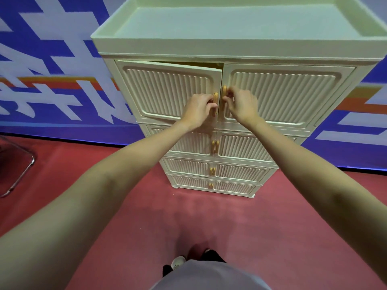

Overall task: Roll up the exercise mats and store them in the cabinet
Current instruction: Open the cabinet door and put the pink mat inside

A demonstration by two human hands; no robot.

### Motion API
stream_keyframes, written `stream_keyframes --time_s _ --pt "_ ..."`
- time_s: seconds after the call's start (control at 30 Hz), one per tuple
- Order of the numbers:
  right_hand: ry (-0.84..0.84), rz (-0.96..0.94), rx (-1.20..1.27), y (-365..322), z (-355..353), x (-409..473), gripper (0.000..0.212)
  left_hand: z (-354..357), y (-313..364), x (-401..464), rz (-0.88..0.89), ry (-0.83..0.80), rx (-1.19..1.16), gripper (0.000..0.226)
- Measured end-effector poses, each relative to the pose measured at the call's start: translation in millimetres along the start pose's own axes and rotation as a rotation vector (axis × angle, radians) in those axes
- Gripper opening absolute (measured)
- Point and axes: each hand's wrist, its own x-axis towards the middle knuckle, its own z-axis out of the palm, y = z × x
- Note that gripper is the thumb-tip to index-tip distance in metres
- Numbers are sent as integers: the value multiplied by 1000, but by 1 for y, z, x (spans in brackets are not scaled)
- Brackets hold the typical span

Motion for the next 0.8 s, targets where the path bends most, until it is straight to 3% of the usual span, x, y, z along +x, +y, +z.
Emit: stream_keyframes --time_s 0.17,0.57,0.7,0.8 --pt "-27 -69 69 14 1 -4 17 3 1 9 -19 -15 17 17" --pt "-47 1 151 20 9 -38 17 13 7 12 -206 93 -39 20" --pt "-136 15 117 25 27 -75 32 23 -6 -32 -271 82 -3 22" --pt "-233 75 35 26 45 -122 48 36 -22 -86 -249 -55 49 27"
